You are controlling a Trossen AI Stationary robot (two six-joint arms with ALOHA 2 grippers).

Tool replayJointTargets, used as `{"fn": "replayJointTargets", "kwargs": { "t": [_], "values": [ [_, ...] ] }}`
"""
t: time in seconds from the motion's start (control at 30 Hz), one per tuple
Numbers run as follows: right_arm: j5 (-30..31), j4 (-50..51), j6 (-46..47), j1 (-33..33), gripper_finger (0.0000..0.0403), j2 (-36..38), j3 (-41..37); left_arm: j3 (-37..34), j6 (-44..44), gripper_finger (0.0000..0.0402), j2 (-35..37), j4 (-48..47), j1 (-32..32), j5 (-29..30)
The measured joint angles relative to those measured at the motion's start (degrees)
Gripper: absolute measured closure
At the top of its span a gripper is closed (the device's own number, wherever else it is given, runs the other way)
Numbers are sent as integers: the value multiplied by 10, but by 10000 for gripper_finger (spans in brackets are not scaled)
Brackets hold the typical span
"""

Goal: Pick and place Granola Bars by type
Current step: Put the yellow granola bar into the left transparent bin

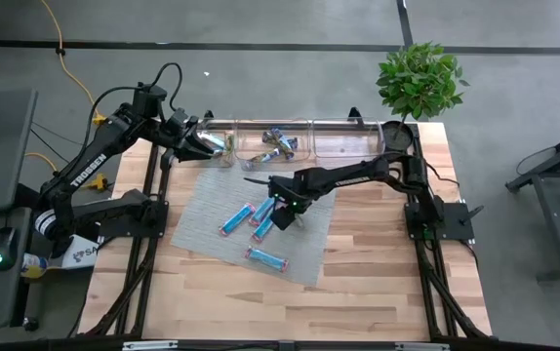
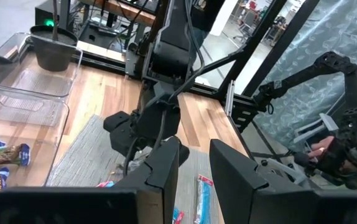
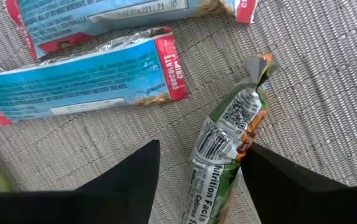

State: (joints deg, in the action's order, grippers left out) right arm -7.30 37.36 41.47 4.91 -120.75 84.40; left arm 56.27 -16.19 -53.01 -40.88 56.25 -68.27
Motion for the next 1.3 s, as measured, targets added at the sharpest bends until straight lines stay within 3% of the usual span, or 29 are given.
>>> {"fn": "replayJointTargets", "kwargs": {
  "t": [0.2, 0.67, 1.0, 1.3],
  "values": [
    [7, -2, 11, 0, 211, 0, -1, 0, 0, 312, 0, 0, 0, 2],
    [14, 1, 6, 0, 347, -1, -2, 0, 2, 312, 0, 0, 0, 5],
    [6, -7, 6, 3, 359, 14, -3, 0, 2, 312, 0, 0, 0, 5],
    [10, -30, 1, 24, 359, 82, -2, 0, 2, 312, 0, 0, 0, 5]
  ]
}}
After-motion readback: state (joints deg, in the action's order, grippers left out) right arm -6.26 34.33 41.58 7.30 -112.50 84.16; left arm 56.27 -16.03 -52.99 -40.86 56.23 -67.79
